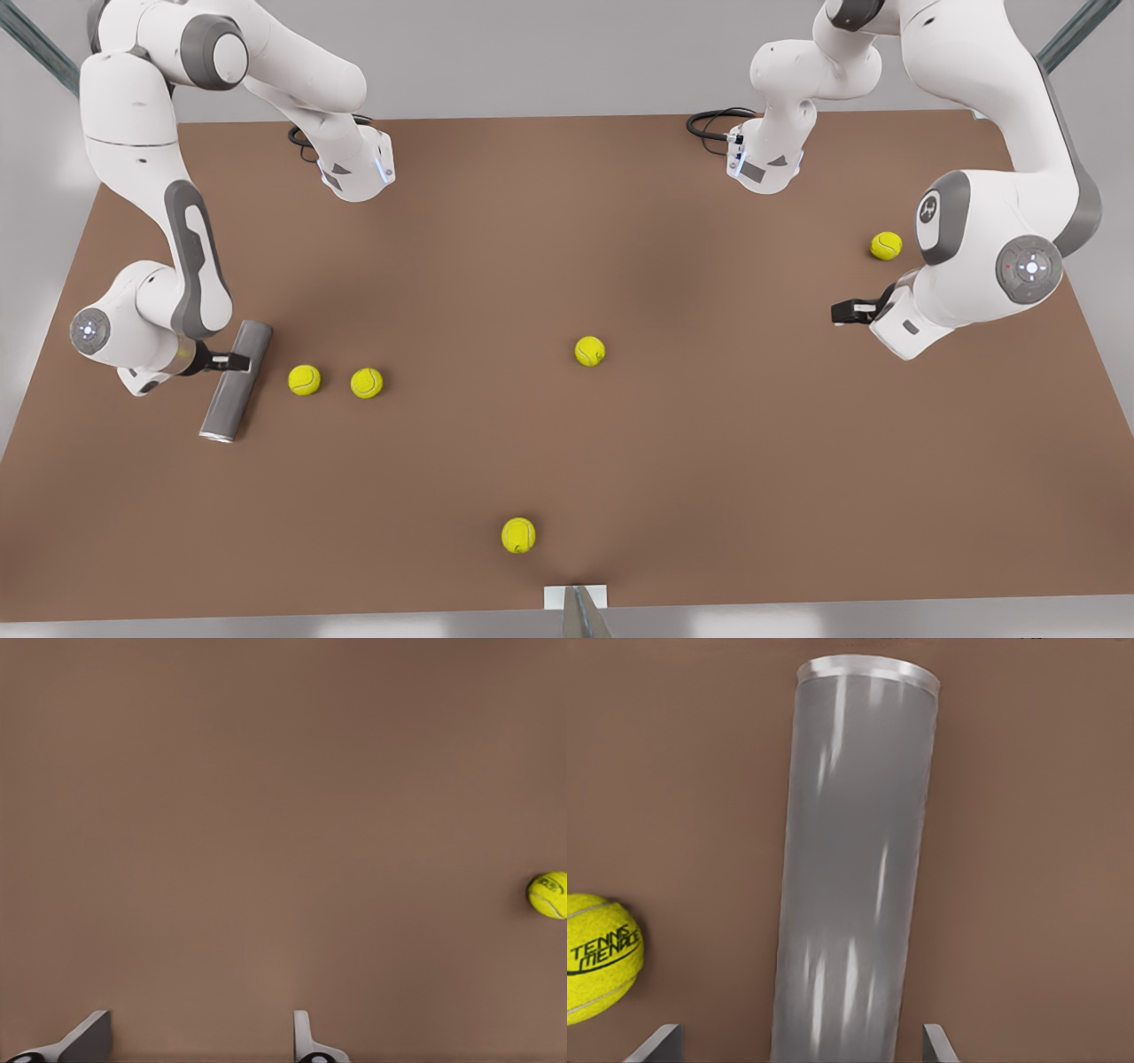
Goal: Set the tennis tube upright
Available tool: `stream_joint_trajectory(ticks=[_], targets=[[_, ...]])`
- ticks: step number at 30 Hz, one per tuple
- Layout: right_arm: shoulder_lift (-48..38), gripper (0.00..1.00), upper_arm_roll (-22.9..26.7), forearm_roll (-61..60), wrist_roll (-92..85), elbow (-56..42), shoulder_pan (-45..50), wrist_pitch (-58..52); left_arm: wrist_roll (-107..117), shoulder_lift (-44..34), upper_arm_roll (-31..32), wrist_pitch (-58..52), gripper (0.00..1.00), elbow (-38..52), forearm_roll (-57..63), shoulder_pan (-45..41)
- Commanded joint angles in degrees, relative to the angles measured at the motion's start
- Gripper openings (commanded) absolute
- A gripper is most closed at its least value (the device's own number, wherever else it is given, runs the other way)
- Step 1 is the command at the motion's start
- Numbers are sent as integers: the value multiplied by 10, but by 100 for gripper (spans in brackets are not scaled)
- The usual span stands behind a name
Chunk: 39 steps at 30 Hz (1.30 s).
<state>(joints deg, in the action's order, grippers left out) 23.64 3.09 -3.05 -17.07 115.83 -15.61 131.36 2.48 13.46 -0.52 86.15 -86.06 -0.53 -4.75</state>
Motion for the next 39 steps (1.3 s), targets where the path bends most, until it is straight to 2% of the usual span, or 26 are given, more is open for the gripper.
stream_joint_trajectory(ticks=[1,23,24,27,30,34,36,39], targets=[[4,100,0,-11,-17,1,-4,48,2,0,1,0,100,-1,1,0],[77,100,1,-3,-23,8,-7,59,2,3,-4,-2,100,-6,1,1],[77,99,1,-3,-24,8,-7,57,2,3,-4,-2,100,-6,1,1],[78,81,1,-3,-25,6,-7,52,2,3,-4,-3,100,-6,1,1],[77,76,0,-3,-25,-4,-6,38,2,3,-4,-3,100,-6,1,1],[75,76,-6,-2,-25,-46,-3,-1,2,4,-4,-3,100,-6,1,1],[72,76,-26,-2,-69,-123,20,-57,2,4,-4,-3,100,-6,1,1],[74,76,-37,0,-219,-208,116,-53,2,7,-4,-3,100,-6,1,1]])
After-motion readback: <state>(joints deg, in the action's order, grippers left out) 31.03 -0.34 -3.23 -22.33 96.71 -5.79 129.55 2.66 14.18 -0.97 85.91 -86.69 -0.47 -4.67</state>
